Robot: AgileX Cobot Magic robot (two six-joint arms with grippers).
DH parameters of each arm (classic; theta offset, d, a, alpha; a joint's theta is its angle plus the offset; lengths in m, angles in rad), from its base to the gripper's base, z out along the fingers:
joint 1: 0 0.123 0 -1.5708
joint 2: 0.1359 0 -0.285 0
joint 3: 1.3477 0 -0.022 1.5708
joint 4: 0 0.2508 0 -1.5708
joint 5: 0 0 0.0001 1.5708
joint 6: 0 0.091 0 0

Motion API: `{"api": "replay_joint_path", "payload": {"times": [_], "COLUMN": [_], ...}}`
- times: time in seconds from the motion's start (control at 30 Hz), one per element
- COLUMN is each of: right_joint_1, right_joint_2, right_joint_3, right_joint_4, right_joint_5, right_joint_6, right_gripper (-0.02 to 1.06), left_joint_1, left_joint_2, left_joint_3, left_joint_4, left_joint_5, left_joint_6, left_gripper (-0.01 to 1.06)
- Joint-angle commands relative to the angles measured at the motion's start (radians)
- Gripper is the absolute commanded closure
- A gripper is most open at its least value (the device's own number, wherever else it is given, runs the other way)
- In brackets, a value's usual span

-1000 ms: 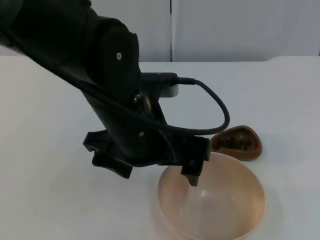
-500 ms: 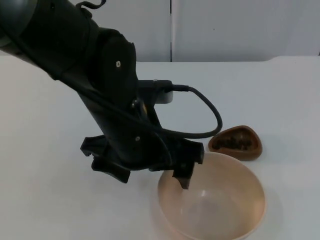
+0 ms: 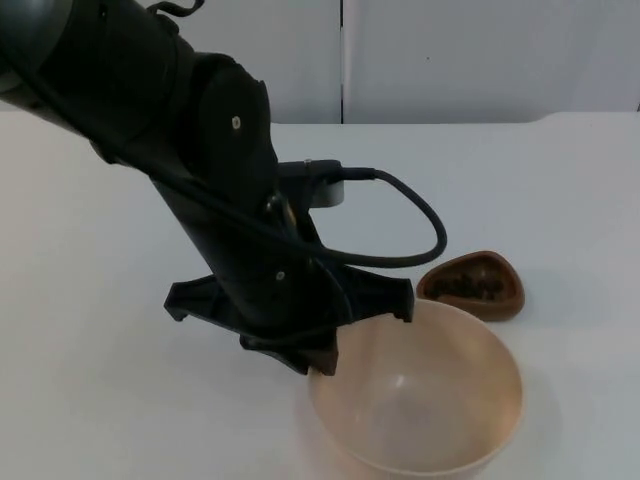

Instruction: Pick up the bowl with the left hand and pour the coffee beans from the cup into the bowl with the right hand.

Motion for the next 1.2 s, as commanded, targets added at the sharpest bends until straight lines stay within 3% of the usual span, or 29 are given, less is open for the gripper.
{"api": "replay_joint_path", "payload": {"times": [0.0, 0.1, 0.63, 0.93, 1.17], "right_joint_1": [-0.006, -0.006, -0.006, -0.006, -0.006], "right_joint_2": [-0.004, -0.004, -0.004, -0.004, -0.004], "right_joint_3": [0.002, 0.002, 0.002, 0.002, 0.002], "right_joint_4": [0.0, 0.0, 0.0, 0.0, 0.0], "right_joint_5": [-0.004, -0.004, -0.004, -0.004, -0.004], "right_joint_6": [0.0, 0.0, 0.0, 0.0, 0.0], "right_gripper": [-0.01, -0.01, -0.01, -0.01, -0.01], "left_joint_1": [0.0, 0.0, 0.016, 0.177, 0.246], "left_joint_2": [-0.001, -0.001, -0.119, -0.224, -0.249], "left_joint_3": [0.001, 0.001, 0.001, 0.001, 0.001], "left_joint_4": [-0.019, -0.019, 0.013, 0.062, 0.064], "left_joint_5": [-0.001, -0.001, 0.041, 0.144, 0.176], "left_joint_6": [-0.003, -0.008, -0.008, 0.0, 0.018], "left_gripper": [0.99, 1.05, 1.05, 1.05, 1.05]}}
